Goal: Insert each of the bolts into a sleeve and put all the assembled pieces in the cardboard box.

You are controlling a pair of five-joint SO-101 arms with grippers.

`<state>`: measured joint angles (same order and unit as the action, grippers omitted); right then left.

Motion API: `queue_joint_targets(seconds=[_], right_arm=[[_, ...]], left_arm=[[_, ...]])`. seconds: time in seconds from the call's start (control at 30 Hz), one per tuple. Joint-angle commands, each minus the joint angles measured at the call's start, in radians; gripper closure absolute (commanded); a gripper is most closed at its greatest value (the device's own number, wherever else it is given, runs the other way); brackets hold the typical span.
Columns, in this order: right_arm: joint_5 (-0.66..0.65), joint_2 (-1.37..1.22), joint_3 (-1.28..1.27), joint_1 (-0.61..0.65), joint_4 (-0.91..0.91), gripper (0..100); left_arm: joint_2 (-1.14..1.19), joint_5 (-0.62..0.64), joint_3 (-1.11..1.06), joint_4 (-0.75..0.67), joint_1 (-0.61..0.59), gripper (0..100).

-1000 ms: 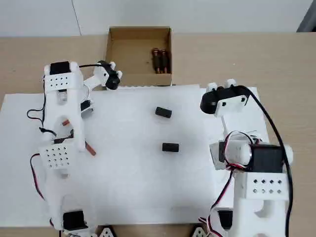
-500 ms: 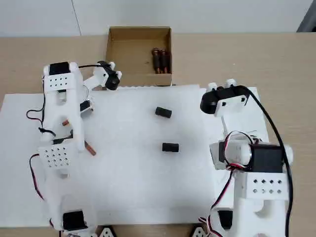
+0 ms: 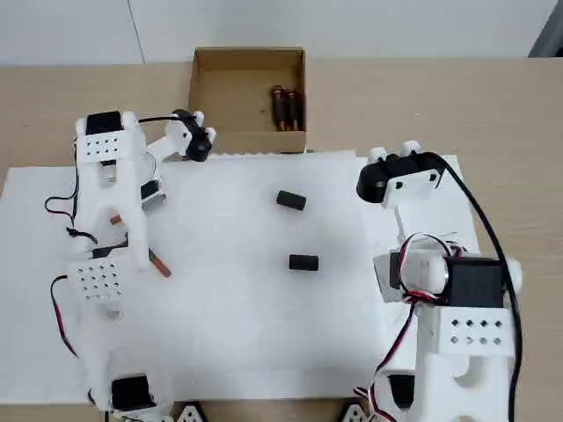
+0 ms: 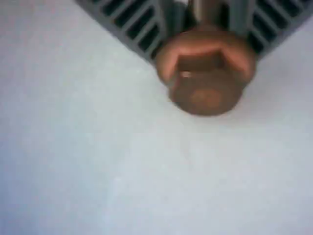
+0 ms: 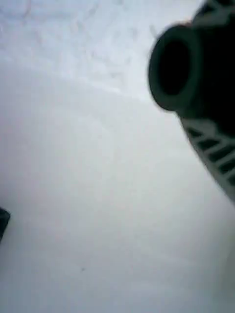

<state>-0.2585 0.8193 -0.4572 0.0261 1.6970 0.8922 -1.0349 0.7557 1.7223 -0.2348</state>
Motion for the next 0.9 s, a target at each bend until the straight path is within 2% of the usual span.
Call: queue_joint_targets(seconds=[0.0, 0.23, 0.47, 0.63, 0.87], right_arm=[[-0.003, 0.012, 0.009, -0.007, -0.019, 99.5], [-0.005, 0.012, 0.009, -0.005, -0.019, 99.5], [-0.005, 0.012, 0.009, -0.002, -0.019, 99.5], [-0.005, 0.018, 0.009, -0.002, -0.019, 99.5], [-0.005, 0.019, 0.037, -0.001, -0.018, 99.5]], left_arm=[[0.002, -0.006, -0.022, 0.028, -0.057, 91], [0.011, -0.008, -0.028, 0.023, -0.057, 91], [0.061, -0.008, -0.021, 0.021, -0.037, 99], [0.114, -0.008, -0.021, 0.025, -0.04, 100], [-0.034, 0.014, -0.028, 0.028, -0.038, 100]])
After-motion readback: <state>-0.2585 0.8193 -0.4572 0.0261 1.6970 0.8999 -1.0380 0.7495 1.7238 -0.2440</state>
